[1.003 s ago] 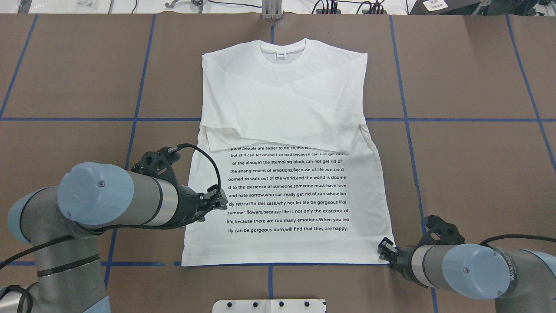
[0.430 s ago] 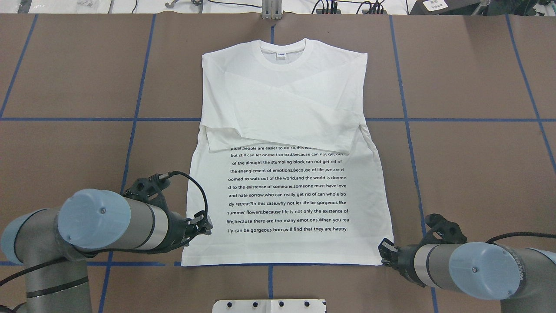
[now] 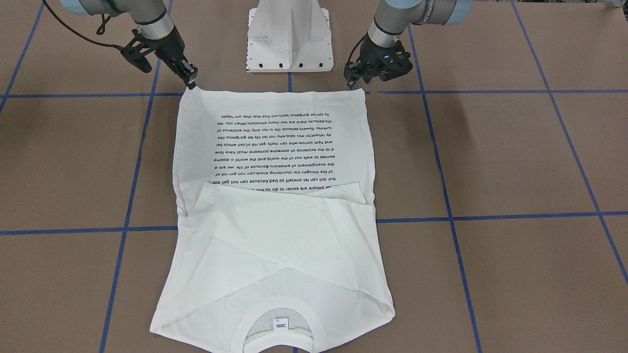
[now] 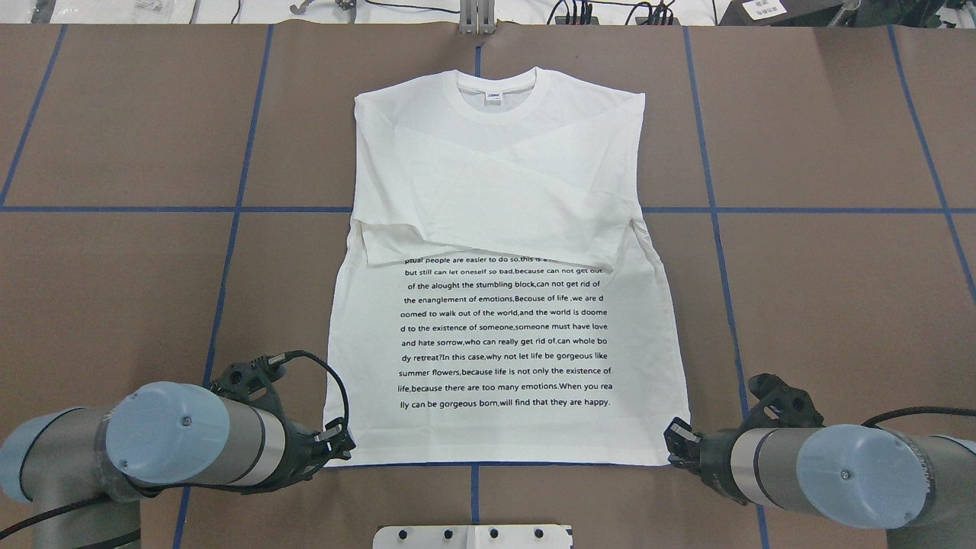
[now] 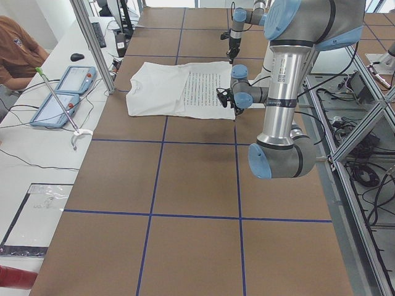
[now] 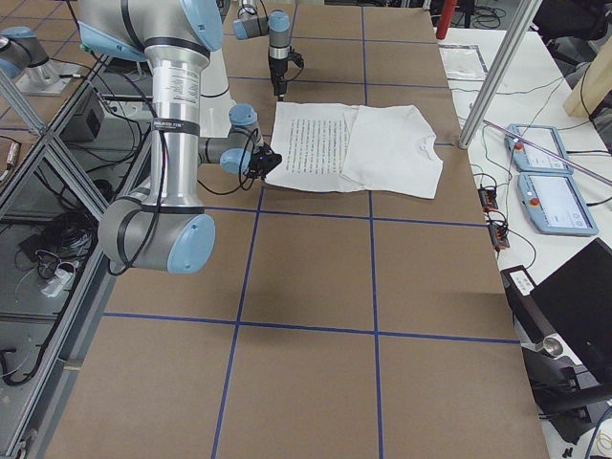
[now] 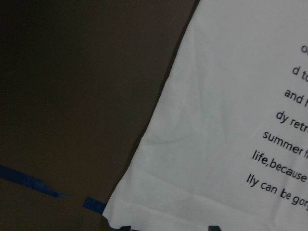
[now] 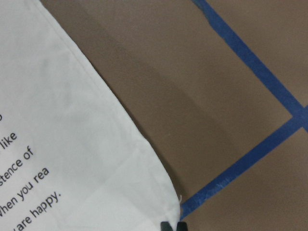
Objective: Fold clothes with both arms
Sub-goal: 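Move both grippers to the hem corners nearest the robot and grasp them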
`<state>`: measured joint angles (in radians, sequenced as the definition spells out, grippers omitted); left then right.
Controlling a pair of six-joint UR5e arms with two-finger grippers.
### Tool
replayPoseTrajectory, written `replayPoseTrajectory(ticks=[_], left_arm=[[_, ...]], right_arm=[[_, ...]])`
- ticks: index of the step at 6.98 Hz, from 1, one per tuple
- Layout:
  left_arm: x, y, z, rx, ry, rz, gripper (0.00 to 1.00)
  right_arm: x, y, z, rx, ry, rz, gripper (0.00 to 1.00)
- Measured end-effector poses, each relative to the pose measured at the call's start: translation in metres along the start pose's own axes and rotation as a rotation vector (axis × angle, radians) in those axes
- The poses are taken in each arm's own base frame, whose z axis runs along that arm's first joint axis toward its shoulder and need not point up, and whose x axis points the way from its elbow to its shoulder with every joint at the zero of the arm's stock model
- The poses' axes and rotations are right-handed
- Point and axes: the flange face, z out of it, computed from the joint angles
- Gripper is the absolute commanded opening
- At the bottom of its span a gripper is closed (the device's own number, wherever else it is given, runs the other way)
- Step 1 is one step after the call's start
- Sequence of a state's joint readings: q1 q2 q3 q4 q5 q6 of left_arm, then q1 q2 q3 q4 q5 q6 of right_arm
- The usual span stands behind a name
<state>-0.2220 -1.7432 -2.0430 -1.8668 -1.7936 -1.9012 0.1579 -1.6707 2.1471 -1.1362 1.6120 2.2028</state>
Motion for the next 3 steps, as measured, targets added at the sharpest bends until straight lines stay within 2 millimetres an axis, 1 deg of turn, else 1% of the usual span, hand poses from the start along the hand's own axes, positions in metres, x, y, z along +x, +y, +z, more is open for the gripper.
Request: replayPoseTrajectory(ticks=[1,3], left_arm=[[-0.0046,0.0023,0.0059,-0.002,-0.014,0.001,0.59],[-0.0069,0.0058,0.0123,-0.004,-0.026,0.005,0.59]], right_arm=[[0.0003,-0.0002,0.0,0.002,0.002,0.0,0.0],[-0.0003,0.0007,-0.0017,0.001,0.0,-0.001,0.0]])
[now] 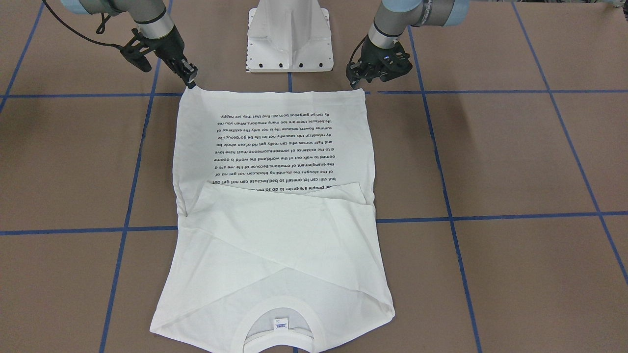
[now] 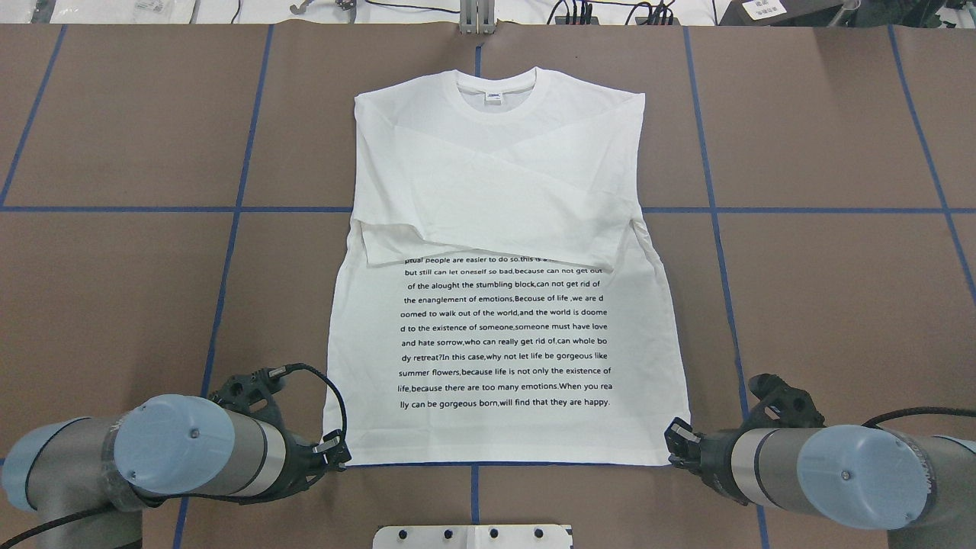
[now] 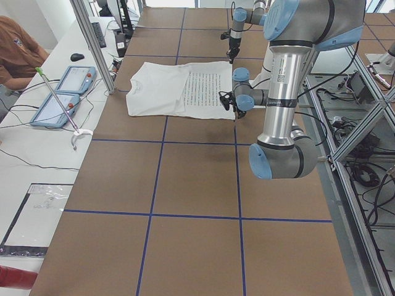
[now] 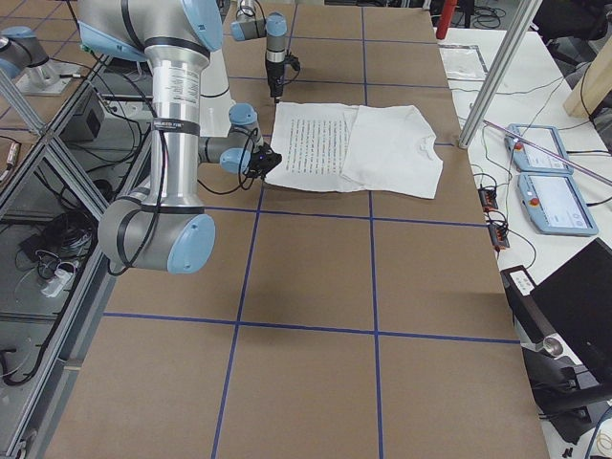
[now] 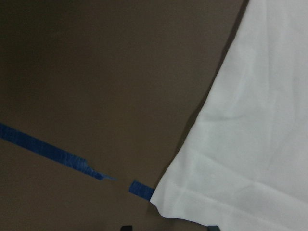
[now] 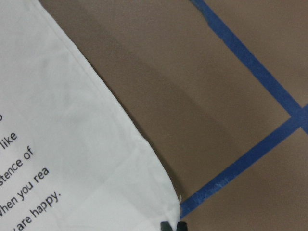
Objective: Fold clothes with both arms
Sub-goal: 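Move both grippers to the hem corners nearest the robot and grasp them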
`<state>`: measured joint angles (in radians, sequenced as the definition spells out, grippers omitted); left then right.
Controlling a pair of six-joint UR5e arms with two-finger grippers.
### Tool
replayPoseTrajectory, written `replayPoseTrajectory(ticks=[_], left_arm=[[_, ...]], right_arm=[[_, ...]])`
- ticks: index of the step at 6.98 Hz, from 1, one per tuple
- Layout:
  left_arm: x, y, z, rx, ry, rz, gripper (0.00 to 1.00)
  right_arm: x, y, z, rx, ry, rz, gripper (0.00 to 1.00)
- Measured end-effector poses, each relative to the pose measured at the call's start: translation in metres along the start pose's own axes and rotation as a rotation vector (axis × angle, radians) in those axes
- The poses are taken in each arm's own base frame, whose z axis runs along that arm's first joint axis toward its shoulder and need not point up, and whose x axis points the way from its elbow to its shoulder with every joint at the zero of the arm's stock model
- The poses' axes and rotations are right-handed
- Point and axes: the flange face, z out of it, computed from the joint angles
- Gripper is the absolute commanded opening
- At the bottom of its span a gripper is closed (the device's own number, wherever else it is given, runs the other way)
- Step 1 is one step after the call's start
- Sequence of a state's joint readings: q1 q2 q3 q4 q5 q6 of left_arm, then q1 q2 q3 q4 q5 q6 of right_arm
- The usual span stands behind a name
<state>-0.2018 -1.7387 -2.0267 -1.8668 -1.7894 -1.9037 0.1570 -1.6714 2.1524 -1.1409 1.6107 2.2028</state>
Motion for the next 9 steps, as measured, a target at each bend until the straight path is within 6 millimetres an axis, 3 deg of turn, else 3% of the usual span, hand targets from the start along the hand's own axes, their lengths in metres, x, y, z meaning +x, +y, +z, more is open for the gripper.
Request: replayPoseTrajectory(ticks=[2,3,4,9], left_arm=[[-0.001,-0.002,0.007,0.017,-0.009,0.01,0.57],[-0.003,-0.006,0.013,0.032,-0.018,0.015,0.44],[-0.004,-0.007,0.016,0.04,-0.023,0.019,0.0],[-0.001,-0.007,0.01,0.046,-0.009,0.022,0.0]], right_arm=[[-0.001,0.0,-0.001,0.0,-0.002,0.001,0.0],[-0.001,-0.001,-0.001,0.0,-0.003,0.001,0.0],[-0.001,-0.001,-0.002,0.0,-0.003,0.001,0.0],[0.0,-0.001,-0.005,0.0,-0.003,0.001,0.0]])
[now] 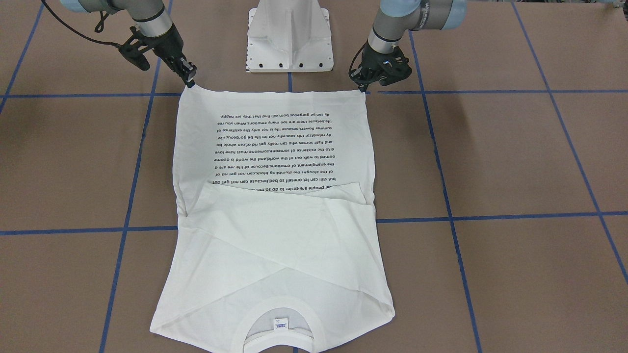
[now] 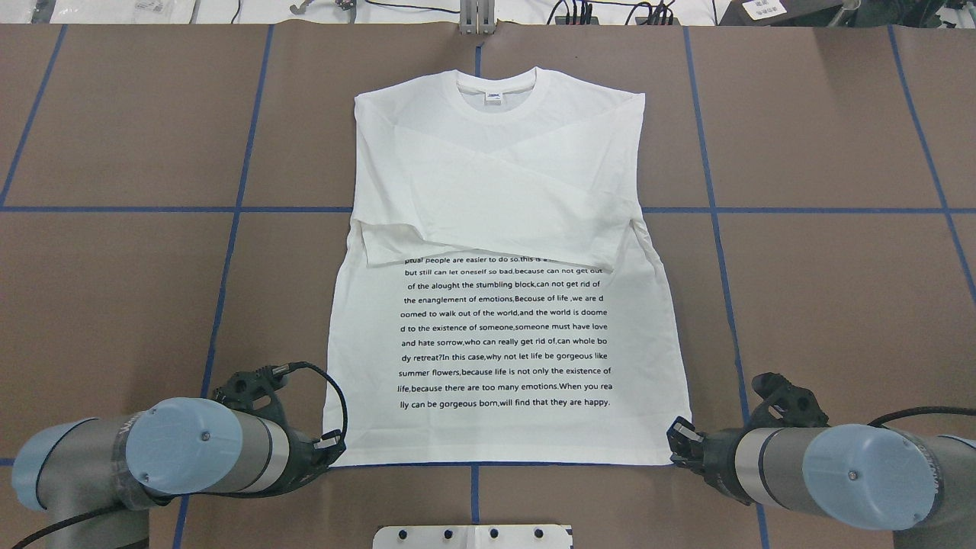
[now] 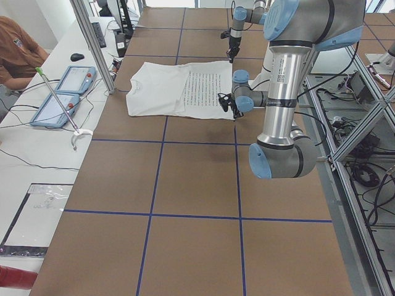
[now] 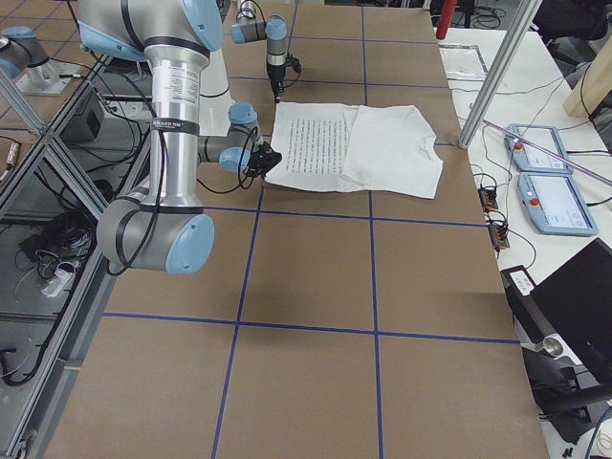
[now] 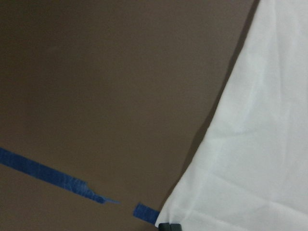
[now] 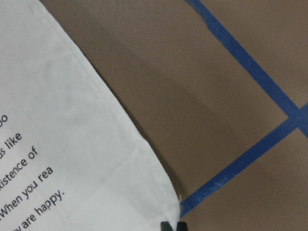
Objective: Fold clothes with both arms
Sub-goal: 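Move both grippers to the hem corners nearest the robot and grasp them, then lift the hem with both grippers and fold it up to the collar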
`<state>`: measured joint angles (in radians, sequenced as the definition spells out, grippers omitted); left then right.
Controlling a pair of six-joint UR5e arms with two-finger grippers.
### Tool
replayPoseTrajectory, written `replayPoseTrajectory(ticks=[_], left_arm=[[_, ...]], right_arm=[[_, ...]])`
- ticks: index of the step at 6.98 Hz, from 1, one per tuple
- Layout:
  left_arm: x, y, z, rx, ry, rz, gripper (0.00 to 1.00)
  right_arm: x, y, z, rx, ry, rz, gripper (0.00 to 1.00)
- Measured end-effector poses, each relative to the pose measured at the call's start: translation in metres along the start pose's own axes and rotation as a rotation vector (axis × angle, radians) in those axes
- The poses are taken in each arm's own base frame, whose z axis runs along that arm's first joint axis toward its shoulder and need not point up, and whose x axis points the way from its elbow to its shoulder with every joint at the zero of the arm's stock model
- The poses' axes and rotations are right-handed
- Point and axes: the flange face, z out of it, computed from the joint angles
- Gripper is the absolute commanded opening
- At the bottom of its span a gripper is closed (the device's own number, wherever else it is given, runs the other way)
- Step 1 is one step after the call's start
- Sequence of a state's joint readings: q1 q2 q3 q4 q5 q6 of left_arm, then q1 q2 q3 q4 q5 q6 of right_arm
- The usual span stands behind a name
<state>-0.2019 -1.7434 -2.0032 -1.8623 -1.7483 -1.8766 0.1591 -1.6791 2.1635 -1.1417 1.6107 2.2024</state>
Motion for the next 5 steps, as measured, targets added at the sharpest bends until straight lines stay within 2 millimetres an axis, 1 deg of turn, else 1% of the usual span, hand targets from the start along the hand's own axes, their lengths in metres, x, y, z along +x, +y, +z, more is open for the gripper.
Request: replayPoseTrajectory(ticks=[1,2,4,5], left_arm=[[0.002,0.0,-0.005,0.001,0.011,0.001,0.0],[0.006,0.003,-0.016,-0.003,0.032,0.004,0.0],[0.01,0.012,-0.05,-0.022,0.081,-0.001,0.0],[0.009,0.022,-0.068,-0.036,0.089,-0.014,0.0]], right_arm=[[0.0,0.0,0.0,-0.001,-0.001,0.0,0.0],[-0.001,0.001,-0.004,-0.003,-0.006,0.001,0.0],[0.0,0.002,-0.022,-0.017,-0.021,-0.001,0.0],[0.002,0.005,-0.035,-0.031,-0.028,-0.007,0.0]])
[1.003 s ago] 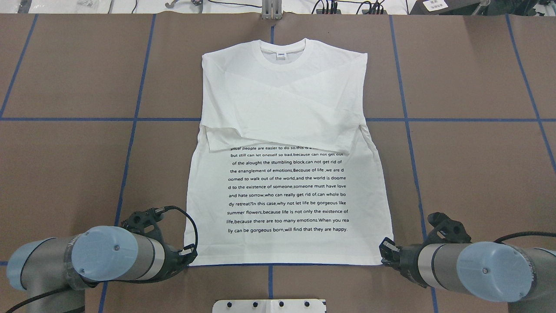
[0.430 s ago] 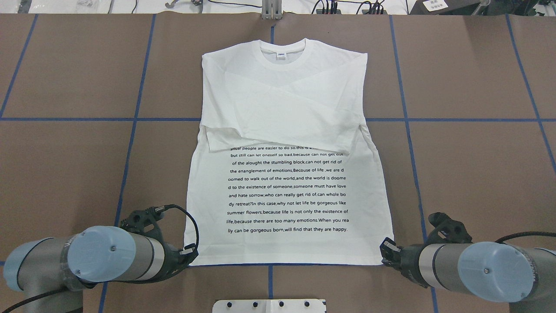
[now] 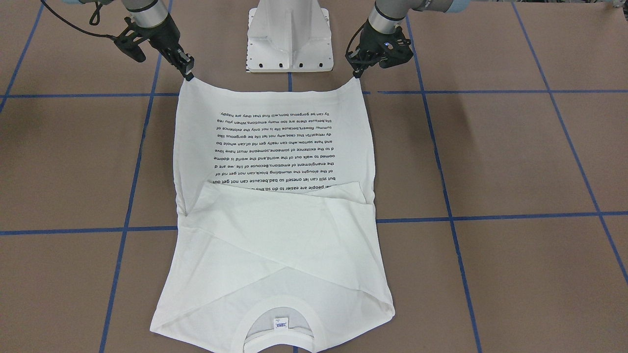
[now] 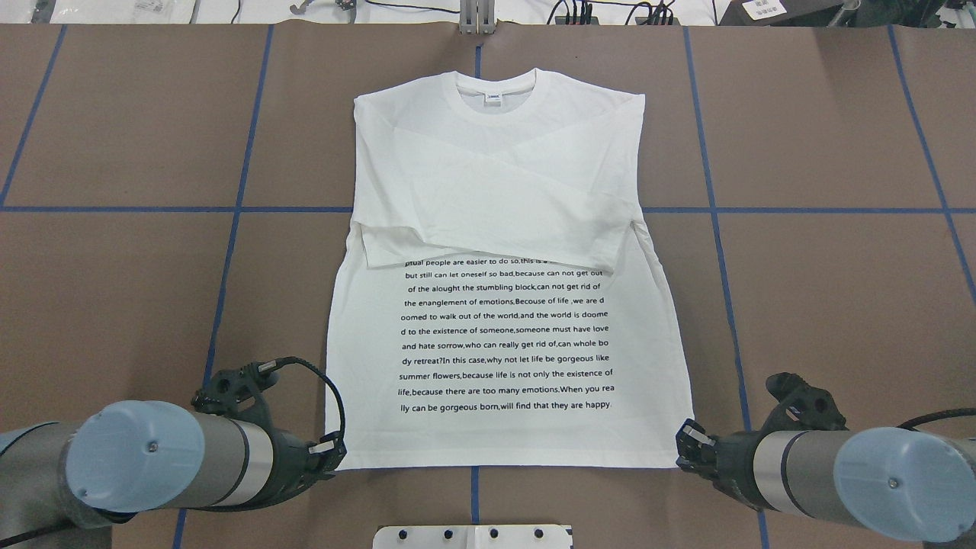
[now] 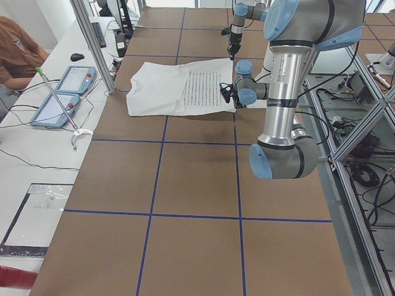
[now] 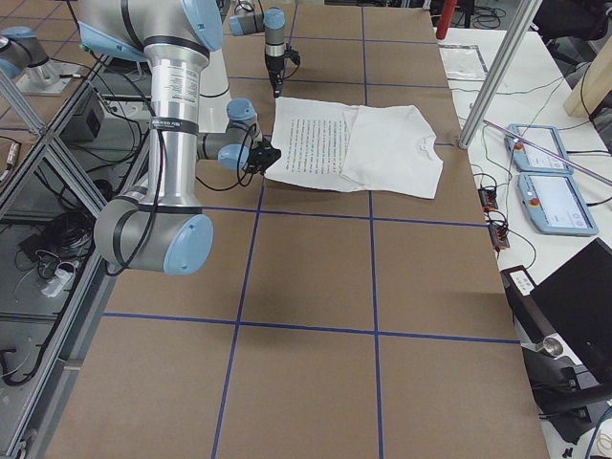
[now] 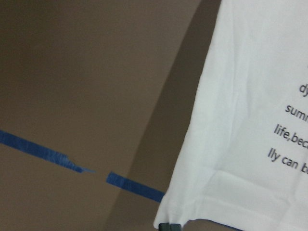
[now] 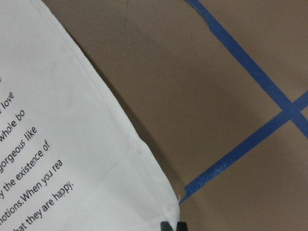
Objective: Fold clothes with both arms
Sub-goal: 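Lift the hem with both grippers and fold it up to the collar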
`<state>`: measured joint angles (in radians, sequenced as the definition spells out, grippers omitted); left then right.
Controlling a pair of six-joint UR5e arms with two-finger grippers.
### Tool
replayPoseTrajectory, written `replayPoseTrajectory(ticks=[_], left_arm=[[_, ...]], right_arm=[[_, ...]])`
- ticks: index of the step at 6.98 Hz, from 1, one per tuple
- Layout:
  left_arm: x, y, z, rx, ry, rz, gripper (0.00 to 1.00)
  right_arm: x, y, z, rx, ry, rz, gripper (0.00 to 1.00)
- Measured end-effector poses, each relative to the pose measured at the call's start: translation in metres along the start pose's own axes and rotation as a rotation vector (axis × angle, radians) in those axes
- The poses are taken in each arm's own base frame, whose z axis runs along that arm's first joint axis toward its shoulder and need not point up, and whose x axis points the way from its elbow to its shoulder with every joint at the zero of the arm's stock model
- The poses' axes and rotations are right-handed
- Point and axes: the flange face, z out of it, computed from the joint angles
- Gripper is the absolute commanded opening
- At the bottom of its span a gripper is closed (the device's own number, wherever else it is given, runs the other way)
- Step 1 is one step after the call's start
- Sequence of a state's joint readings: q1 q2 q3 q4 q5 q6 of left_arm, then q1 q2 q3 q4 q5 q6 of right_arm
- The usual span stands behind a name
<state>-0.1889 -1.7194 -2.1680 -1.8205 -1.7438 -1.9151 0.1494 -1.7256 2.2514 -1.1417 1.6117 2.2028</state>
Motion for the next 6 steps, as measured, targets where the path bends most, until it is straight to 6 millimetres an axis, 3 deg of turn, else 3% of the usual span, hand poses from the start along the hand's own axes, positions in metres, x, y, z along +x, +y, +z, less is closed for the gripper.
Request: replayPoseTrajectory(ticks=[2,4,5,6], left_arm=[[-0.013,0.03,-0.036,-0.05,0.0,-0.032,0.0],[-0.02,0.052,-0.052,-0.089,-0.004,-0.057,0.0],[-0.018,0.057,-0.063,-0.098,0.013,-0.064,0.0],[-0.011,0.048,-0.081,-0.086,0.046,-0.065,0.0]], right_arm=[[0.008,0.021,-0.032,-0.059,-0.007,-0.031,0.0],[0.012,0.039,-0.048,-0.108,-0.009,-0.056,0.0],[0.009,0.04,-0.056,-0.115,-0.022,-0.054,0.0],[-0.001,0.029,-0.067,-0.098,-0.057,-0.035,0.0]])
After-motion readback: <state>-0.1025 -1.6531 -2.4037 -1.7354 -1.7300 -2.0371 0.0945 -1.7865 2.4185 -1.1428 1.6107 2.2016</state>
